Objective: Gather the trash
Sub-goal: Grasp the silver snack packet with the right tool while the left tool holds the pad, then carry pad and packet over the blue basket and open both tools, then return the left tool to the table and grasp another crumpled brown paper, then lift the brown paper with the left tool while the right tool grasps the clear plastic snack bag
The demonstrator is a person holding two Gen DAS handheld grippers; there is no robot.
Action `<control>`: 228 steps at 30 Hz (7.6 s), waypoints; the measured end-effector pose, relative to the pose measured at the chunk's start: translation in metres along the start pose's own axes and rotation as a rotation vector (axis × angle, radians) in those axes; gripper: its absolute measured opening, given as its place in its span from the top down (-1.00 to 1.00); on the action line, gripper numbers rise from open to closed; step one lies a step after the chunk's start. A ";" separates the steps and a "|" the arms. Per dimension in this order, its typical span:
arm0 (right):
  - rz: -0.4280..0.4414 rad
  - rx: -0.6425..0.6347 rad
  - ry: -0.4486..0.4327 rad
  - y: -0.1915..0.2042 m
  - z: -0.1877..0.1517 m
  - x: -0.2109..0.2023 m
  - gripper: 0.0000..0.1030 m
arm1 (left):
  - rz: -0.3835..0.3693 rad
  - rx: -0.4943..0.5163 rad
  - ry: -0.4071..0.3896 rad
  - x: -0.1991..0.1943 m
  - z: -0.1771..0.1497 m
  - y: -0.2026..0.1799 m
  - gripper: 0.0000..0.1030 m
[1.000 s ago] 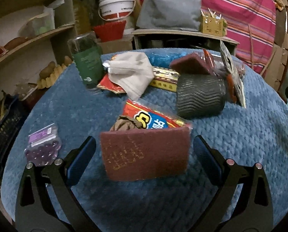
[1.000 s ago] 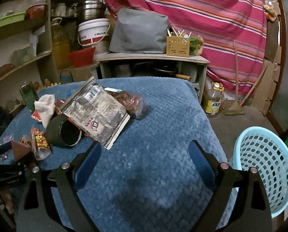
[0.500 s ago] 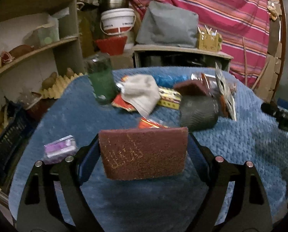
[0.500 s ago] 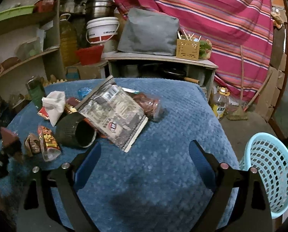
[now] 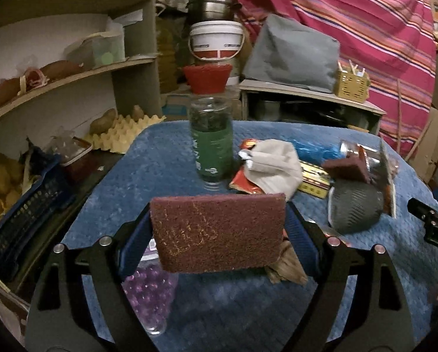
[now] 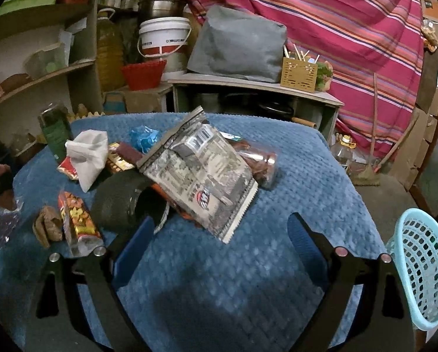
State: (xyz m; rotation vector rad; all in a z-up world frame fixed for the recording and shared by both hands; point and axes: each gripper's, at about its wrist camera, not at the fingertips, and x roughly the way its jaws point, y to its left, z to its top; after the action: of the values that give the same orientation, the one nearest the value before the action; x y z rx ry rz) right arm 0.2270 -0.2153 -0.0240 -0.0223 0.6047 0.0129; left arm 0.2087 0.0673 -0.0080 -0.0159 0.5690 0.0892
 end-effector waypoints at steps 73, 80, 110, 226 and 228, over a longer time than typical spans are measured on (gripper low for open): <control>0.010 0.089 -0.087 -0.174 0.002 -0.089 0.86 | -0.198 0.174 -0.082 -0.054 0.014 -0.191 -0.62; -0.075 0.158 -0.095 -0.242 -0.014 -0.115 0.86 | -0.311 0.232 -0.107 -0.075 0.009 -0.269 -0.62; -0.195 0.362 0.001 -0.383 -0.083 -0.113 0.86 | -0.528 0.397 -0.025 -0.072 -0.043 -0.502 -0.65; 0.083 -0.070 0.108 0.022 0.020 0.073 0.34 | -0.176 0.069 0.218 0.054 -0.031 -0.025 0.04; 0.089 -0.081 0.096 0.023 0.021 0.070 0.49 | -0.164 0.079 0.202 0.051 -0.030 -0.027 0.05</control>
State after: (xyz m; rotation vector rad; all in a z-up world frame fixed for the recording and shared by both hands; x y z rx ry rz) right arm 0.2965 -0.1910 -0.0472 -0.0745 0.7003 0.1230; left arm 0.2378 0.0436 -0.0608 0.0049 0.7703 -0.0959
